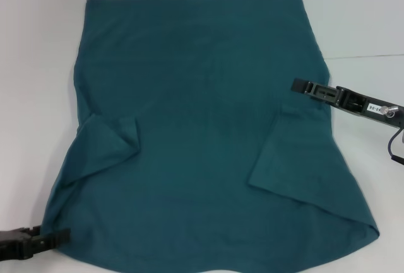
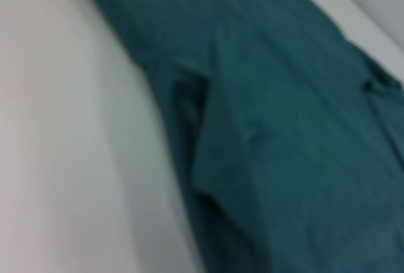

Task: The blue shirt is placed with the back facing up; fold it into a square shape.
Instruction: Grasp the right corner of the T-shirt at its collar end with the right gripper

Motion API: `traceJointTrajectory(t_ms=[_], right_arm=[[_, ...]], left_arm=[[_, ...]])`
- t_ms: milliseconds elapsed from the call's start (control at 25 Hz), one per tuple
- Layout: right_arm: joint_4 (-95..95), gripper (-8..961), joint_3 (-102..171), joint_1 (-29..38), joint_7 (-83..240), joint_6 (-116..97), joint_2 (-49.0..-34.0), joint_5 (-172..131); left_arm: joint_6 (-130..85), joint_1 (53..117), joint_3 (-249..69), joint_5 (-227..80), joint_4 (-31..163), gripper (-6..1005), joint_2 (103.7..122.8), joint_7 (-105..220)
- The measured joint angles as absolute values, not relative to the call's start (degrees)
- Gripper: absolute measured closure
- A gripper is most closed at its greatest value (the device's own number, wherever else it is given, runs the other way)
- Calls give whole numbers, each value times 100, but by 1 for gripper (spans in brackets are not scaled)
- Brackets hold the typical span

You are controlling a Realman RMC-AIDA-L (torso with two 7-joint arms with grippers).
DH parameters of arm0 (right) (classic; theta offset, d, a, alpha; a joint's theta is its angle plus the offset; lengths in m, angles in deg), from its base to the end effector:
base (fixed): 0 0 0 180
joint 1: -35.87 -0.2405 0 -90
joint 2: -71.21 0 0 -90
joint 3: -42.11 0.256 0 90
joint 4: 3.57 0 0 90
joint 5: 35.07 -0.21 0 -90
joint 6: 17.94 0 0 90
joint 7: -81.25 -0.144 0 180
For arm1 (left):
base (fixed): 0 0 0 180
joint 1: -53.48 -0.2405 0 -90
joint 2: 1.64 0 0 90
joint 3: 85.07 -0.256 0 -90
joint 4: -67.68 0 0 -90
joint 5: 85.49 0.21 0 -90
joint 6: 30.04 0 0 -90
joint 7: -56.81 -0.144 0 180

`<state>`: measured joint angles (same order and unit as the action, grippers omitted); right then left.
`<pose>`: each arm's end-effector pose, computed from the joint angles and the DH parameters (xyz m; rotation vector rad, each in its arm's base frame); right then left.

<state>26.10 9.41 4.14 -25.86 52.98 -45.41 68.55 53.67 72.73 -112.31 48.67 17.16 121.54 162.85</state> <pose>0.2944 0.3761 0.0295 -2.0605 1.4092 0.9766 -0.3563 0.2749 0.0229 -2.2719 -1.4236 -0.3898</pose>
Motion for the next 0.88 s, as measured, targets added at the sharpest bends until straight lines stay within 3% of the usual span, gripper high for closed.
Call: traceJointTrajectory(t_ms=[160,600,880], right_arm=[[2617,12,946,415,-2578,5295,-4541,6847],[2614,12,1019,414,-2543,5295,-4539,6837],[2604,12,1020,434,-2550,5299,-4528,6847]], left_arm=[[5284,7363,-11230,5039,1703,311,12136,16434],[5269,7430,-11232,5058,1683,752,12131,16500],[5298,7443,-11222,5065,1671,917,12103,16558]])
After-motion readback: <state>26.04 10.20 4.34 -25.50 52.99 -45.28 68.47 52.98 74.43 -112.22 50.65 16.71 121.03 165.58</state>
